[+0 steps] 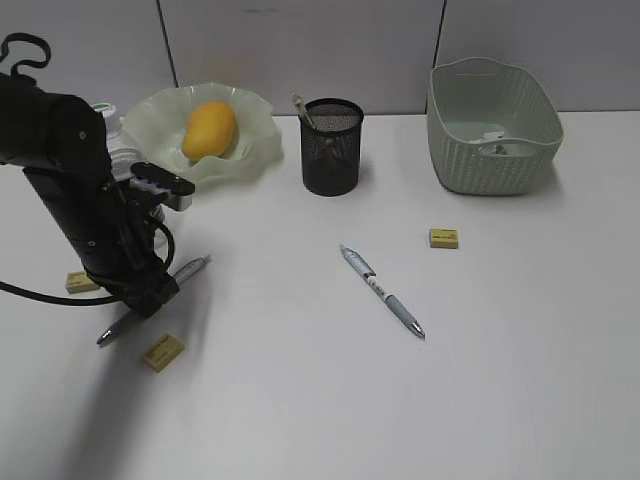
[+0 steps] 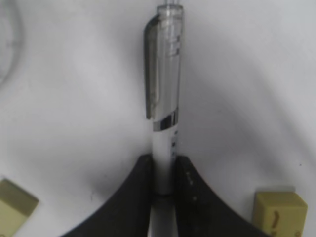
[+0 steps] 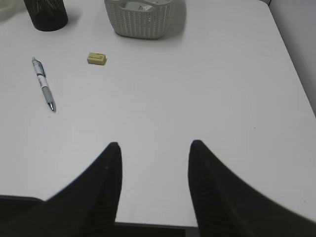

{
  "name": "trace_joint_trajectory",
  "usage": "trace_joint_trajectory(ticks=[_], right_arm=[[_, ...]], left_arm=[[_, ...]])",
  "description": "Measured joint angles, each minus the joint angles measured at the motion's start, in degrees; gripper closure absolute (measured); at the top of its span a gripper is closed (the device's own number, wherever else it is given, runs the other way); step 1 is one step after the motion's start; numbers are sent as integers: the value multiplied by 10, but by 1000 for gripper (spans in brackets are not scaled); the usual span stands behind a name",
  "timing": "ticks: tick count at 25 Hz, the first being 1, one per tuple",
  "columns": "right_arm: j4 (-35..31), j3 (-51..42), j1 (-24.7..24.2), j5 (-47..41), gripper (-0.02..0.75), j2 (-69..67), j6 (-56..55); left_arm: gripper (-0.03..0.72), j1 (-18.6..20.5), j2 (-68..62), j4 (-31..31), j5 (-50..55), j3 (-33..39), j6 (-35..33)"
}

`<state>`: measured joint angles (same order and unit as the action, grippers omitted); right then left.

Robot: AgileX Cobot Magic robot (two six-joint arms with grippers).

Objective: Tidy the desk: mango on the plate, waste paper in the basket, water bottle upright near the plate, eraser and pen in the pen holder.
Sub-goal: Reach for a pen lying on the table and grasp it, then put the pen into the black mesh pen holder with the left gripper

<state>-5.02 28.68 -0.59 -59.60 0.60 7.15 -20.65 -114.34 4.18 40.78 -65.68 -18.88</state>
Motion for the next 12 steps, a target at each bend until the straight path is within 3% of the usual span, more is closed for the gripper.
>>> trace_joint_trajectory(ticks=[12], right_arm=[[0, 0, 0, 0, 377, 0, 0]], left_arm=[[588, 0, 59, 20, 53, 7, 2]])
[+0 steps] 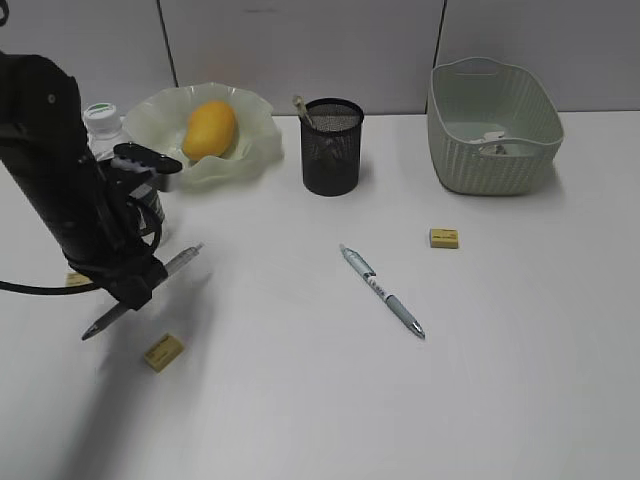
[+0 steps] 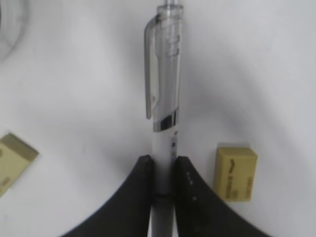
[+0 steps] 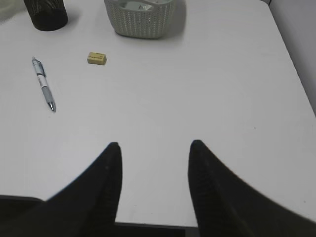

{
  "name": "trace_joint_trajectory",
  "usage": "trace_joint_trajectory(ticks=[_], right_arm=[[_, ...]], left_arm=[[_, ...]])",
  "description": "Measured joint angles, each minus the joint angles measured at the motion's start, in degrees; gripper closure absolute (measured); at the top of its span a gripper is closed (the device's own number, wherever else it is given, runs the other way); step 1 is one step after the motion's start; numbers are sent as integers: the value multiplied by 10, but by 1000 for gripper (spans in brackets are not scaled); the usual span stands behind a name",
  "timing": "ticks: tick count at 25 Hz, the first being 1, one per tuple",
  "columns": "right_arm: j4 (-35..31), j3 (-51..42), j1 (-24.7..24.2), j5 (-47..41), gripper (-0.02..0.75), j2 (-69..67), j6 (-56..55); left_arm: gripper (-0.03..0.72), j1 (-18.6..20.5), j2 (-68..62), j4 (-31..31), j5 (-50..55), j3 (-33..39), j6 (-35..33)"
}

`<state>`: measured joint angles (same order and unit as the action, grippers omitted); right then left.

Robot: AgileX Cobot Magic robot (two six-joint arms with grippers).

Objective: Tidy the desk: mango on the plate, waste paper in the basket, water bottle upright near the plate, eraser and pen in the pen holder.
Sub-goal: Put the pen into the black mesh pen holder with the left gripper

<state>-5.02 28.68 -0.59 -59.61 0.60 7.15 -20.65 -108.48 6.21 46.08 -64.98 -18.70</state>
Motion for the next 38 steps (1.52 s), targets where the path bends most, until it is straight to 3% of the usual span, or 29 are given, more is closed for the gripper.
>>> trace_joint_trajectory(ticks=[5, 15, 19, 28, 38], right_arm=[[0, 0, 0, 0, 377, 0, 0], [0, 0, 0, 0, 377, 0, 0], [0, 0, 0, 0, 377, 0, 0], [0, 0, 0, 0, 377, 0, 0], [0, 0, 0, 0, 377, 0, 0]], left_arm=[[588, -11, 25, 2, 22, 1, 0], [588, -124, 43, 7, -22, 2, 47], [588, -144, 46, 17, -95, 2, 68], [588, -146, 51, 56, -266, 3, 74], [588, -161, 86, 82, -522, 3, 75]])
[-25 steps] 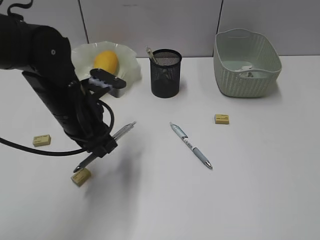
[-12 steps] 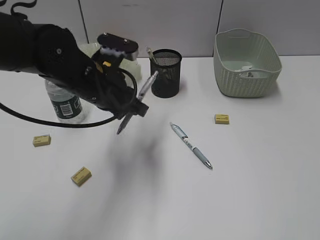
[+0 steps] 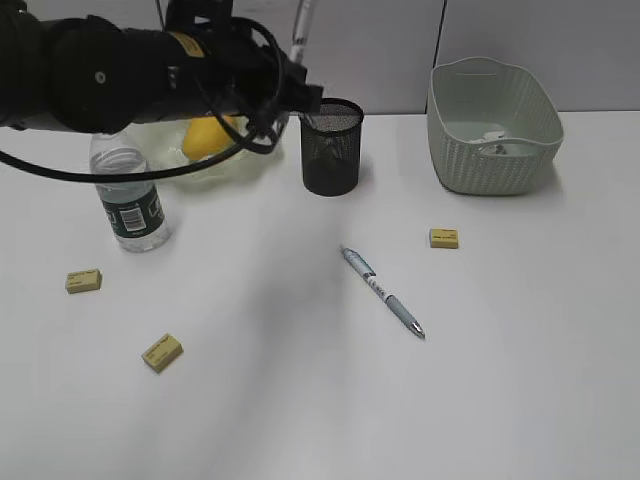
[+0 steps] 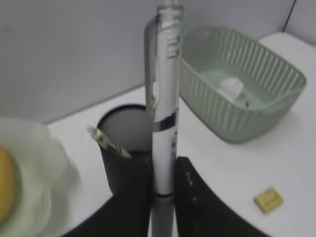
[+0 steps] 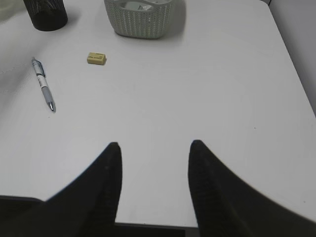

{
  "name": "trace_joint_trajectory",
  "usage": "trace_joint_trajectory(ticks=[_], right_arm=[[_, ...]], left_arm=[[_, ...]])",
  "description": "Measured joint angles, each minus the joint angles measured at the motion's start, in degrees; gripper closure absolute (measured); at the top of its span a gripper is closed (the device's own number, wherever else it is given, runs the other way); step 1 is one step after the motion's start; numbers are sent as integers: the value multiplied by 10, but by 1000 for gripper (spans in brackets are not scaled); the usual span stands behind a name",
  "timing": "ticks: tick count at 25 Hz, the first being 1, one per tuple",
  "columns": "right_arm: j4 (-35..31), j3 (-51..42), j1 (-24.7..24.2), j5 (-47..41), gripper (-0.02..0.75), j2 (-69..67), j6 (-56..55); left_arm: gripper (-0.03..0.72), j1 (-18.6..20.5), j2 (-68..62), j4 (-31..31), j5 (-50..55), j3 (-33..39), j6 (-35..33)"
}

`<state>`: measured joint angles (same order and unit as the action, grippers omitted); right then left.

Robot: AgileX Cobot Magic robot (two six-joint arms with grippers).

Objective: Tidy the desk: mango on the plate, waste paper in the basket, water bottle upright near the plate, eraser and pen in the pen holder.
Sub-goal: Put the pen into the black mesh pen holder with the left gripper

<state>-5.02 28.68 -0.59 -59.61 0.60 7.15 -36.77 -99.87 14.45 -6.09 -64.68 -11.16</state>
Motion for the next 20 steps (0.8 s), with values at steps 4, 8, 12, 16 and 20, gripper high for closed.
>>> trace_joint_trajectory(ticks=[4, 8, 12, 16, 20], right_arm=[[0, 0, 0, 0, 377, 0, 0], [0, 0, 0, 0, 377, 0, 0], [0, 0, 0, 0, 376, 0, 0], [0, 0, 0, 0, 376, 0, 0], [0, 0, 0, 0, 376, 0, 0]], left_arm=[[588, 0, -6, 3, -106, 0, 0], [588, 0, -37, 4, -219, 0, 1], [588, 0, -75, 4, -318, 0, 16], [588, 0, -112, 0, -387, -7, 60], [588, 0, -156, -31, -398, -58, 82]])
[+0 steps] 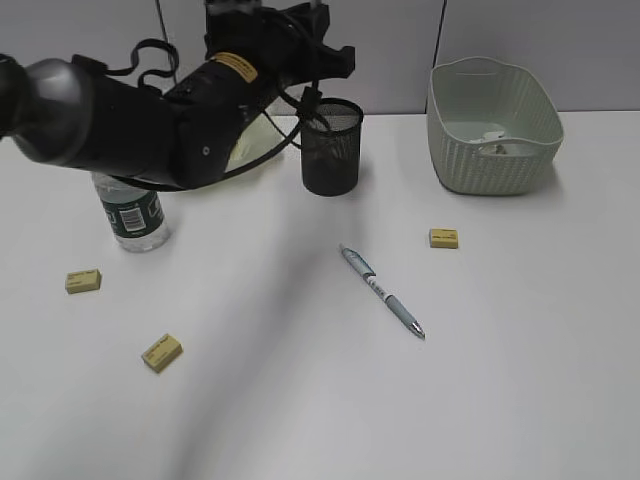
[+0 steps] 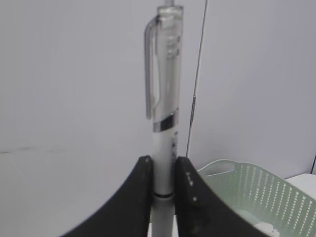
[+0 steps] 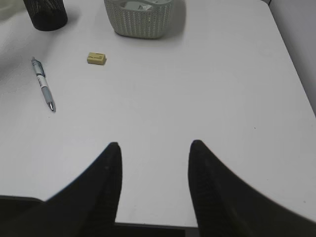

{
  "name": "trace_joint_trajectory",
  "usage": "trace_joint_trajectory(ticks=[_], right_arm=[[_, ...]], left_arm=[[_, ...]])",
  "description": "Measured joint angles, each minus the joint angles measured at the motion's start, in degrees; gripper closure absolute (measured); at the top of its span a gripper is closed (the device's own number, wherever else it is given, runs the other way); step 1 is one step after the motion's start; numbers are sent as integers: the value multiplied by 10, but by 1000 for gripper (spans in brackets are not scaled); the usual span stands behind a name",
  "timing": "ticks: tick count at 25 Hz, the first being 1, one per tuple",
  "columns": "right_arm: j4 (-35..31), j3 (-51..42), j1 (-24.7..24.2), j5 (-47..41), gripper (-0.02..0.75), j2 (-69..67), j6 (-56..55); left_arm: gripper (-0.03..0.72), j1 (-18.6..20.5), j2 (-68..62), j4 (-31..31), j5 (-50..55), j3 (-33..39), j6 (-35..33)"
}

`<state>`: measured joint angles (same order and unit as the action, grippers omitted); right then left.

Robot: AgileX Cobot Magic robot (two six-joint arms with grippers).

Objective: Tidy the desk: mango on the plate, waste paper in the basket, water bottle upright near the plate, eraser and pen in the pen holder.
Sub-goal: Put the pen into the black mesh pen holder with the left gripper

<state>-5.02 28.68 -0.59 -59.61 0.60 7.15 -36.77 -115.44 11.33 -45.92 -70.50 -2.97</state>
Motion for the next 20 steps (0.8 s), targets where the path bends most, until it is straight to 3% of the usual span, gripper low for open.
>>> trace_joint_trajectory(ticks=[20], right_arm=[[0, 0, 0, 0, 376, 0, 0]], left_arm=[[588, 20, -149, -22, 18, -133, 19]])
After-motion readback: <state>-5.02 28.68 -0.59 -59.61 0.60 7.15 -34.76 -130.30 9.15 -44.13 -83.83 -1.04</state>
